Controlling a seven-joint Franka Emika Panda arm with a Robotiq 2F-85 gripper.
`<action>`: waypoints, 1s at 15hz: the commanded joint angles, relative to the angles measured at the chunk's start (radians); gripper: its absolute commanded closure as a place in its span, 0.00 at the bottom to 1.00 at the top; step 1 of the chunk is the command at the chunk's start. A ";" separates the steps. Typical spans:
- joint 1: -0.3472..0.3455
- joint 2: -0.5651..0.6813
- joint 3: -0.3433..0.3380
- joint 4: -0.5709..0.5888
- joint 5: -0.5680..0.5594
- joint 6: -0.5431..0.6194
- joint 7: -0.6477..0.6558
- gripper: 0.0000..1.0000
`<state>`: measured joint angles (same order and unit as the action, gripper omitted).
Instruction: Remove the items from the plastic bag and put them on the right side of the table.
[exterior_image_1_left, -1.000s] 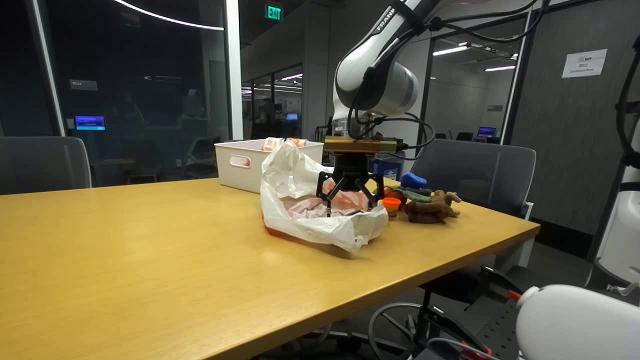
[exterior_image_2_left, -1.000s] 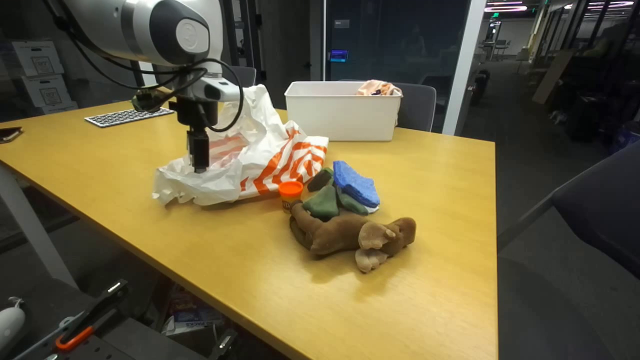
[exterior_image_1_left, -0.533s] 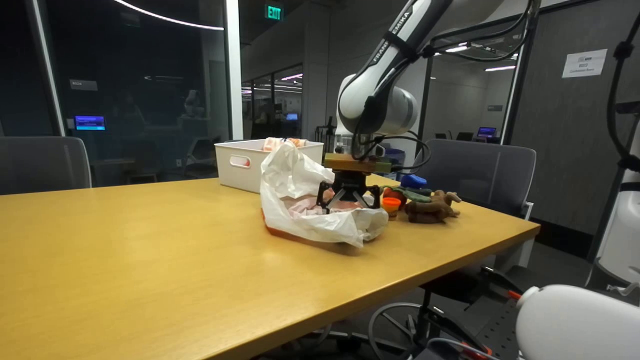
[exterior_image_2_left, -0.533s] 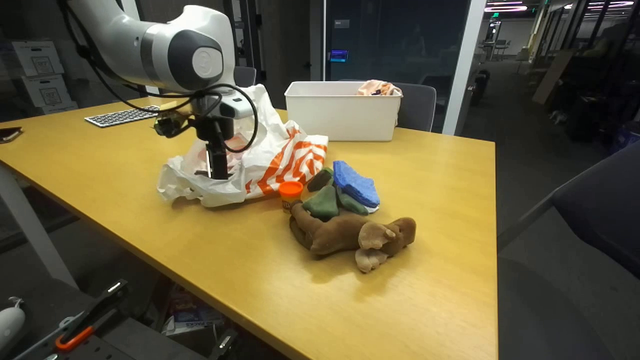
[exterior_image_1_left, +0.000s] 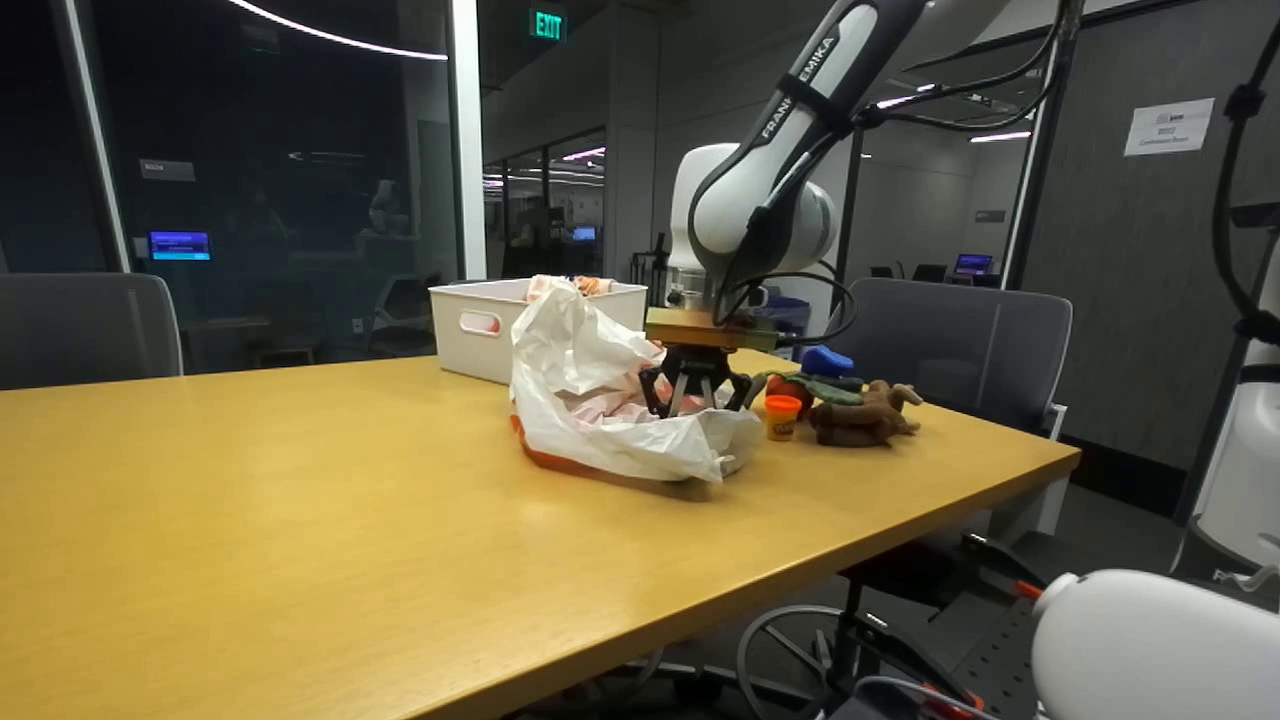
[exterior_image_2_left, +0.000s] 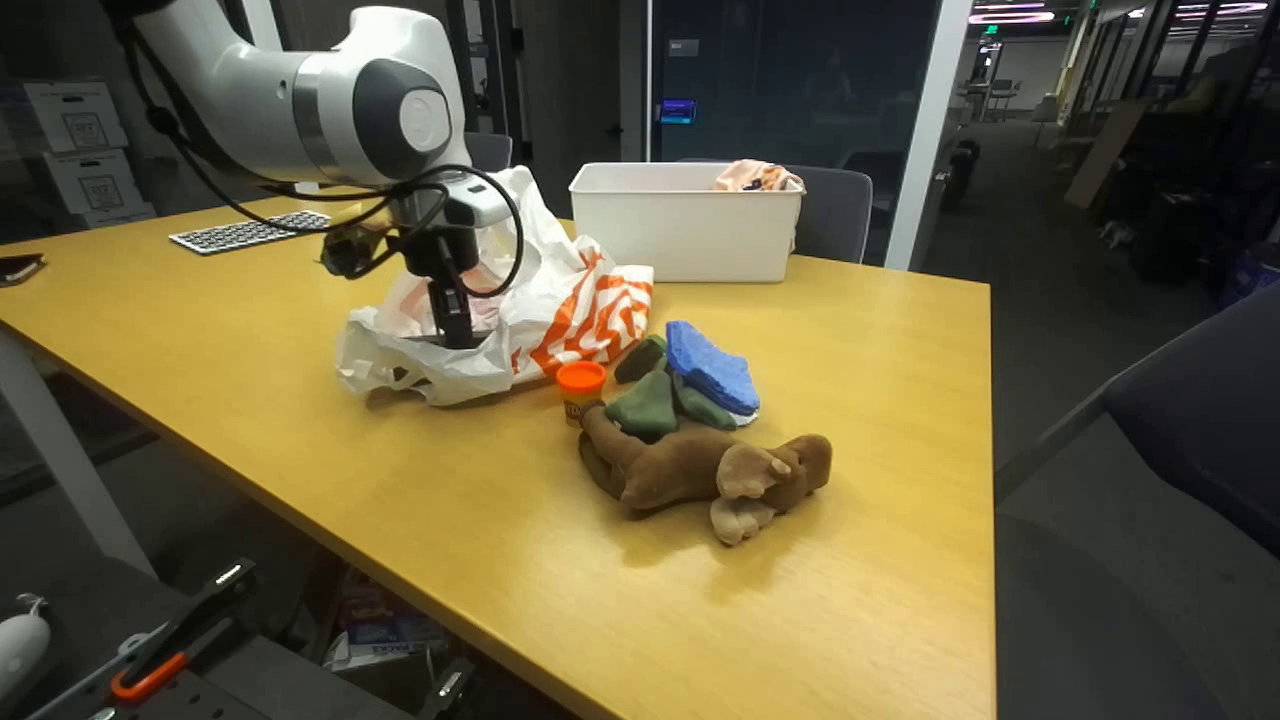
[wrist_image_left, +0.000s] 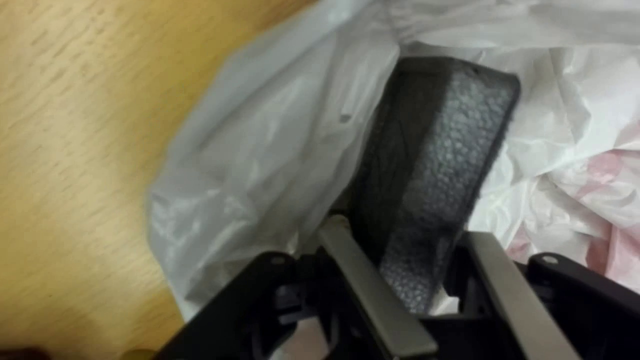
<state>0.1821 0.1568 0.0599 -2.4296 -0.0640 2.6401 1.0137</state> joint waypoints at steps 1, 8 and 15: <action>0.026 -0.150 -0.011 -0.051 -0.132 -0.026 0.063 0.88; -0.071 -0.384 0.065 -0.123 -0.260 0.087 0.080 0.92; -0.330 -0.447 0.105 -0.072 -0.516 -0.128 0.293 0.92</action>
<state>-0.0662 -0.2855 0.1417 -2.5200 -0.5096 2.5848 1.2304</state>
